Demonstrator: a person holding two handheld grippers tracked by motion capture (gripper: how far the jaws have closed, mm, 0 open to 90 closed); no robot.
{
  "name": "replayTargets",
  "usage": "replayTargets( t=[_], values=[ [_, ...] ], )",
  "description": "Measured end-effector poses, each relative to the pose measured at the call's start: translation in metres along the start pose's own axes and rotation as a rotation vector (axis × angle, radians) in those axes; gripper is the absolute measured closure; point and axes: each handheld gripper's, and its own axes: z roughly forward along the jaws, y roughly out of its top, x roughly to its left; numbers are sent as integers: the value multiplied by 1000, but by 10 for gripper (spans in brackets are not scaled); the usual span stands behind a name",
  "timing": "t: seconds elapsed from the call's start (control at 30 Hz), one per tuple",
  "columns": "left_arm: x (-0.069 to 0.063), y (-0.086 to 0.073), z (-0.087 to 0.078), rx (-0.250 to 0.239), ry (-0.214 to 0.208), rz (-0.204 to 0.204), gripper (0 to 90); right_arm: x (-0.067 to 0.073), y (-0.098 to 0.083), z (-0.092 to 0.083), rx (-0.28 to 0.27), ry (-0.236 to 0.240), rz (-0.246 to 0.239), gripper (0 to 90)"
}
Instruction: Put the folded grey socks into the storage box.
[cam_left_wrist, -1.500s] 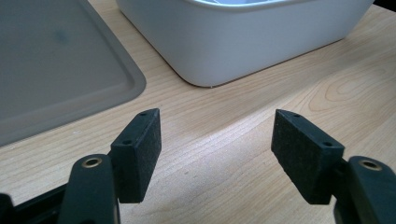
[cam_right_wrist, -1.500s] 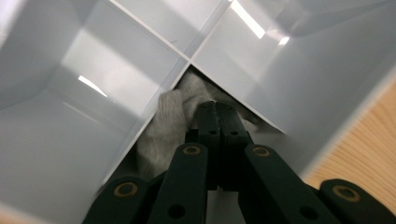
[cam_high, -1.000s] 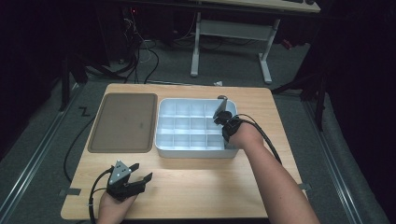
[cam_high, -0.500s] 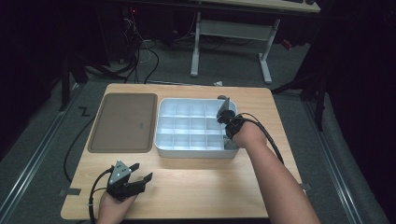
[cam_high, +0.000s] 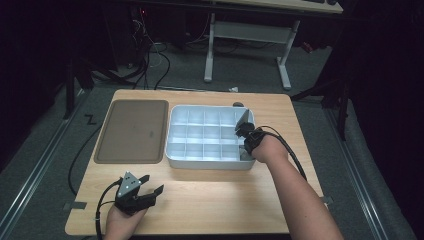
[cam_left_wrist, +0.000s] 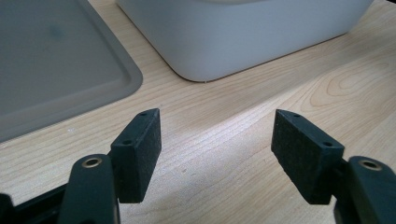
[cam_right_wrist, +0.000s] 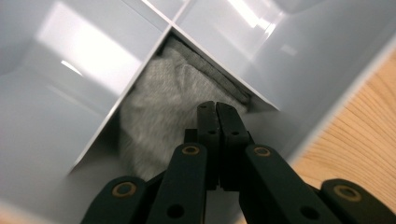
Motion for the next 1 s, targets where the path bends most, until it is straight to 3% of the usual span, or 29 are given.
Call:
replayTargets(
  t=[0.03,0.23,0.33,0.5,0.63,0.8,1.0],
  values=[
    [0,0,0,1,1,0,338,1,-3,-7,-12,13,25,885],
    [-1,0,0,2,-1,1,338,0,-19,-35,-123,31,29,834],
    [-2,1,1,6,-3,9,338,3,-32,-46,-181,45,58,785],
    [-4,0,2,9,-1,8,338,14,-59,-54,-286,49,43,718],
    [-5,0,2,13,-1,0,339,19,-81,-56,-359,42,45,684],
    [-8,0,4,26,-13,-1,352,24,-109,-52,-460,72,70,585],
    [-14,1,6,30,-18,6,354,36,-137,-30,-606,107,78,456]
  ],
)
